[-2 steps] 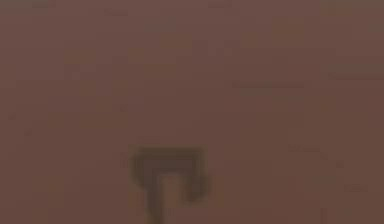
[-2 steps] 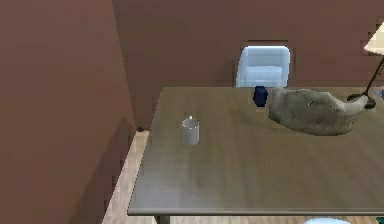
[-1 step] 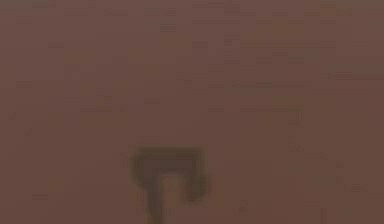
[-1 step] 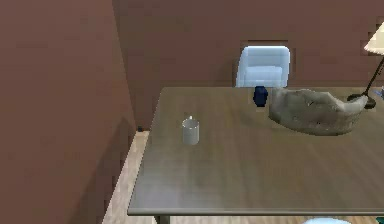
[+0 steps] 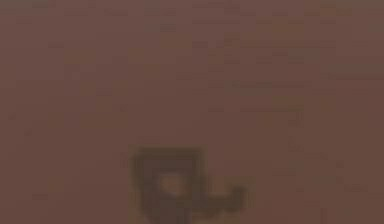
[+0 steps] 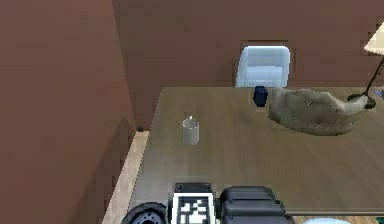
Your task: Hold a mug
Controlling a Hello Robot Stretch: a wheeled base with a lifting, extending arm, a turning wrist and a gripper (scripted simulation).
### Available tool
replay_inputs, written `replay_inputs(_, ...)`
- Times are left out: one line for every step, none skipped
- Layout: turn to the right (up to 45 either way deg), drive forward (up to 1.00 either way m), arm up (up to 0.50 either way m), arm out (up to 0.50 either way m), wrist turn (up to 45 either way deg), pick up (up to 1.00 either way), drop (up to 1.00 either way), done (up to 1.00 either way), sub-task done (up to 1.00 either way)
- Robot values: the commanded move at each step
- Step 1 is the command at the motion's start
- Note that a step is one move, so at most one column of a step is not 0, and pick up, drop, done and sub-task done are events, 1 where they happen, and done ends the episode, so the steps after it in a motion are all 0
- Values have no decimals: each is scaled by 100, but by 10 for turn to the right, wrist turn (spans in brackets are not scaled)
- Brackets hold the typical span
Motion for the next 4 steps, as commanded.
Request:
replay_inputs(0, 0, 0, 44, 0, 0, 0, 0, 0)
replay_inputs(0, 0, 0, 0, 450, 0, 0, 0, 0)
replay_inputs(0, 0, 0, 0, 450, 0, 0, 0, 0)
replay_inputs(0, 0, 0, 0, 450, 0, 0, 0, 0)
